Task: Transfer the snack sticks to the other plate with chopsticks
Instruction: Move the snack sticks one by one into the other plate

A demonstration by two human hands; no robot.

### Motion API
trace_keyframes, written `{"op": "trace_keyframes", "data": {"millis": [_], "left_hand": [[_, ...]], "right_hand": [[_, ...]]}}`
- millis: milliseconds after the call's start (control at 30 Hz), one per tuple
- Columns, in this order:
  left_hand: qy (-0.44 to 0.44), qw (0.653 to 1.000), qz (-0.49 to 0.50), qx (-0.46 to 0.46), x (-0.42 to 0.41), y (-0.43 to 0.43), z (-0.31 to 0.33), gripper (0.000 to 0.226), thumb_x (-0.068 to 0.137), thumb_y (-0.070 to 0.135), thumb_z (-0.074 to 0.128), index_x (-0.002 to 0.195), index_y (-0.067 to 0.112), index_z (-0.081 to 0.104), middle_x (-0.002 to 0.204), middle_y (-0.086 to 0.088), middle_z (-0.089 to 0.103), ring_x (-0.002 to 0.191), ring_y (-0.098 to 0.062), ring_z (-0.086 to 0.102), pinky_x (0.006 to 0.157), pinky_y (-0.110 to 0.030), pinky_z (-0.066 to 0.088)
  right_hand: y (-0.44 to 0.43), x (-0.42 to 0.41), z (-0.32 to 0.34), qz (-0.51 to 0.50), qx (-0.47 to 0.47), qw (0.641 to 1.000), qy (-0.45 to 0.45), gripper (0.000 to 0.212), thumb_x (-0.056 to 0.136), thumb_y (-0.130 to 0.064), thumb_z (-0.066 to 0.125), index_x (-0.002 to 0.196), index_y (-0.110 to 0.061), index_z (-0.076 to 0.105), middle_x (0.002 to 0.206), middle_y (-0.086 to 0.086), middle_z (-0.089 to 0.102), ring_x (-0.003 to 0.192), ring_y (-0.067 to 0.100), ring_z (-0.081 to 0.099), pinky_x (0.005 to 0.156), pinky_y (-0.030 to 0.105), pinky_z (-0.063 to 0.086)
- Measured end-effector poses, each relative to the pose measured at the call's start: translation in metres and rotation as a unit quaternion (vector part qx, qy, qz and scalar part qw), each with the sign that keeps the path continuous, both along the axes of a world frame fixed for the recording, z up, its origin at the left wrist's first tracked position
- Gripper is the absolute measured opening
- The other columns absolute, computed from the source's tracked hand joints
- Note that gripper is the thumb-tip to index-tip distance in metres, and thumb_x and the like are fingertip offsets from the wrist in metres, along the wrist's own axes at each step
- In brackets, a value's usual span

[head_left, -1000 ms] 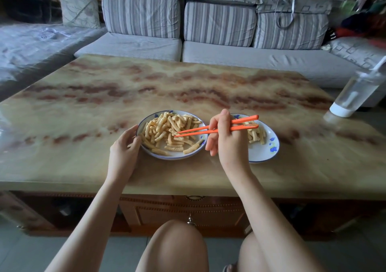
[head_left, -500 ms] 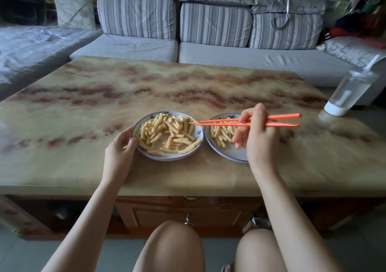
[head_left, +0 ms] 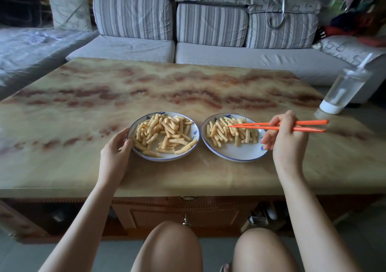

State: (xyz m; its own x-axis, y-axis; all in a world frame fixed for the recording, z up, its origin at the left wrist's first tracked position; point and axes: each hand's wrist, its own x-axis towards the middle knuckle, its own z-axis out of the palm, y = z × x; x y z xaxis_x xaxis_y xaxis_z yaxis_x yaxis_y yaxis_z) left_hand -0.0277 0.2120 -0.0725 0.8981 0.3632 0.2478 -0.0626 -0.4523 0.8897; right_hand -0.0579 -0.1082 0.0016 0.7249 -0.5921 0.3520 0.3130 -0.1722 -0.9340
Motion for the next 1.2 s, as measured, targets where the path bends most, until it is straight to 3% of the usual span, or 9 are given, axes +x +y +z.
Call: {"op": "trace_keyframes", "data": {"millis": [200,400,533,600,900,1100,1200], "left_hand": [[0.002,1.000,0.003,0.001,0.002,0.000,-0.001,0.037,0.093,0.013,0.051,0.130,0.017,0.057,0.124,0.000,0.061,0.103,-0.002,0.050,0.067,0.008,0.030],[0.000,1.000,0.002,0.000,0.001,0.001,-0.002,0.037,0.093,0.012,0.051,0.129,0.016,0.058,0.124,0.000,0.062,0.103,-0.002,0.051,0.070,0.007,0.030],[0.004,1.000,0.001,-0.006,0.001,0.001,-0.001,0.037,0.093,0.013,0.051,0.129,0.017,0.058,0.124,0.001,0.062,0.103,-0.001,0.051,0.083,-0.011,0.034],[0.003,1.000,0.000,-0.007,0.000,0.001,-0.001,0.037,0.093,0.013,0.051,0.129,0.017,0.058,0.123,0.001,0.063,0.103,-0.001,0.051,0.085,-0.014,0.035],[0.006,1.000,0.000,-0.011,0.001,0.001,-0.001,0.037,0.093,0.014,0.051,0.130,0.018,0.058,0.121,0.003,0.063,0.102,0.000,0.051,0.074,-0.001,0.033],[0.002,1.000,-0.005,-0.008,0.000,0.001,0.000,0.038,0.093,0.013,0.051,0.130,0.017,0.057,0.123,0.002,0.062,0.103,0.000,0.051,0.084,-0.012,0.034],[0.001,1.000,-0.002,-0.006,0.001,0.001,-0.001,0.038,0.093,0.013,0.051,0.130,0.017,0.057,0.121,0.002,0.062,0.102,-0.001,0.051,0.079,-0.005,0.034]], "right_hand": [[-0.001,-0.003,-0.003,-0.004,-0.013,1.000,0.009,0.046,0.102,-0.031,0.032,0.064,-0.014,0.050,0.039,0.009,0.051,0.035,0.025,0.044,0.040,0.025,0.034],[-0.006,-0.008,0.002,-0.006,-0.028,0.999,0.014,0.046,0.103,-0.030,0.032,0.064,-0.012,0.051,0.040,0.009,0.052,0.031,0.020,0.044,0.036,0.021,0.034],[-0.003,-0.013,0.009,0.010,-0.020,1.000,-0.006,0.045,0.103,-0.025,0.031,0.066,-0.010,0.049,0.038,0.008,0.050,0.029,0.015,0.044,0.034,0.018,0.032],[0.001,-0.013,0.013,0.019,-0.010,1.000,-0.016,0.044,0.104,-0.025,0.031,0.066,-0.010,0.049,0.038,0.009,0.049,0.029,0.016,0.043,0.034,0.018,0.031],[0.057,0.005,0.011,0.122,0.016,0.992,-0.008,0.046,0.105,-0.027,0.032,0.067,-0.011,0.053,0.037,0.006,0.049,0.028,0.017,0.040,0.034,0.017,0.030],[0.090,0.019,0.012,0.180,0.014,0.983,0.013,0.046,0.104,-0.030,0.034,0.068,-0.009,0.052,0.039,0.008,0.050,0.029,0.018,0.041,0.034,0.019,0.029],[0.099,0.025,0.011,0.197,0.004,0.980,0.026,0.046,0.104,-0.029,0.034,0.068,-0.007,0.052,0.039,0.007,0.051,0.030,0.018,0.043,0.035,0.021,0.031]]}}
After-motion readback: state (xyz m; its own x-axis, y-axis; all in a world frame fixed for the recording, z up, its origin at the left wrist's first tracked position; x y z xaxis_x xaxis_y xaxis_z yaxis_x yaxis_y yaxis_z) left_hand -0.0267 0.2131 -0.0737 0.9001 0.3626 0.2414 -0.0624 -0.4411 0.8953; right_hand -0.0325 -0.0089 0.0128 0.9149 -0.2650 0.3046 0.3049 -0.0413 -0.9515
